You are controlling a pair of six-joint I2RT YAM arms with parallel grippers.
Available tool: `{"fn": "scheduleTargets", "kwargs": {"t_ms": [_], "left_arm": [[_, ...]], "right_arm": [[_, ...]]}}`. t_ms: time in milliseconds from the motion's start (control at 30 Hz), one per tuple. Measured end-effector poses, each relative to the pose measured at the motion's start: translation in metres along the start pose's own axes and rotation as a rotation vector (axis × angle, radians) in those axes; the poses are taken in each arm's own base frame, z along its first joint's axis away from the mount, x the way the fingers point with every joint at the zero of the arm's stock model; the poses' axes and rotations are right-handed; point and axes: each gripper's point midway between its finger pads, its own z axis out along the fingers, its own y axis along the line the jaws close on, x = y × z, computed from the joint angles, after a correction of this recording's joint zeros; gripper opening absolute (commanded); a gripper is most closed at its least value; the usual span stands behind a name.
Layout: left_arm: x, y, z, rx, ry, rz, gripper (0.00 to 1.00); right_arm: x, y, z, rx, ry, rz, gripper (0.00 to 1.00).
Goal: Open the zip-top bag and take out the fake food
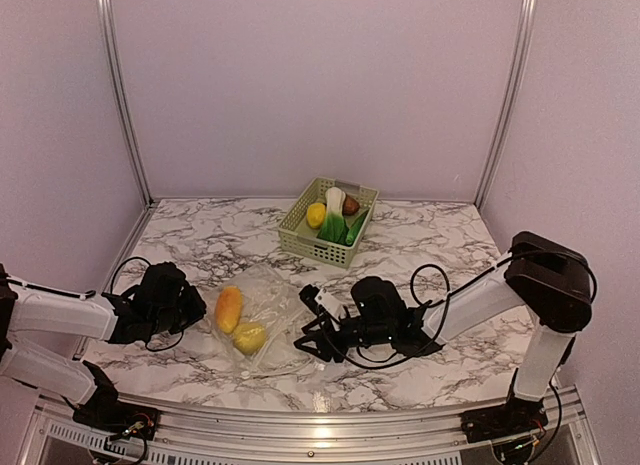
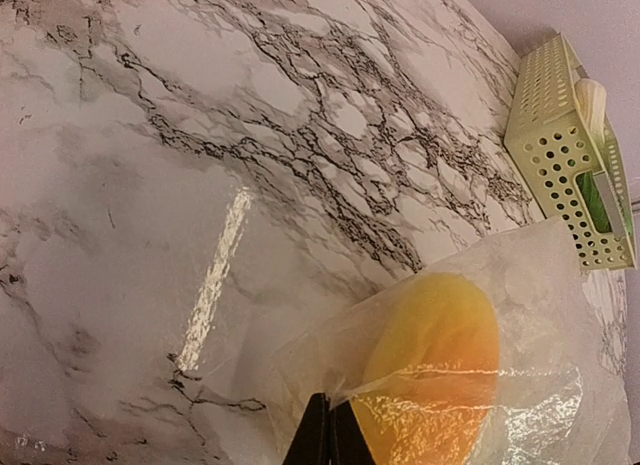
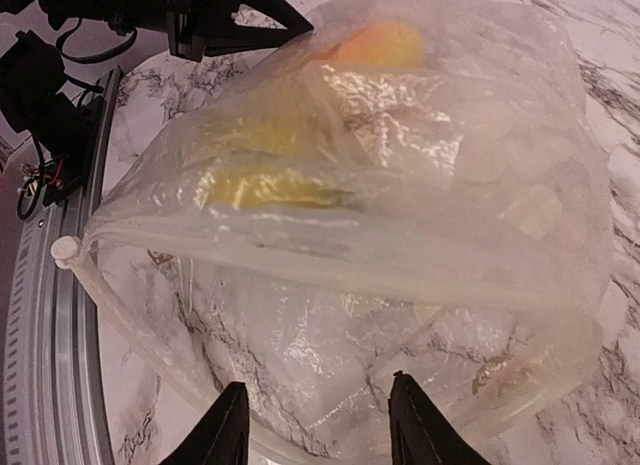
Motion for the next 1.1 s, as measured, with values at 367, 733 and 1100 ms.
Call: {"fn": "scheduleTargets", "kwargs": {"t_ms": [367, 733, 1100], "left_arm": [[0.007, -0.002, 0.001, 0.013, 0.035, 0.02, 0.0], [0.016, -0.001, 0.006, 0.004, 0.07, 0.043, 0.0], [0.021, -0.004, 0.01, 0.001, 0.09, 0.071, 0.0]], "right_arm": [[-0.016, 0.003, 0.053, -0.029, -0.064, -0.147, 0.73], [-0.034, 0.017, 0.089, -0.055, -0.093, -0.272, 0.97], [-0.037, 0.006, 0.111, -0.014, -0.064, -0.291, 0.78]]}}
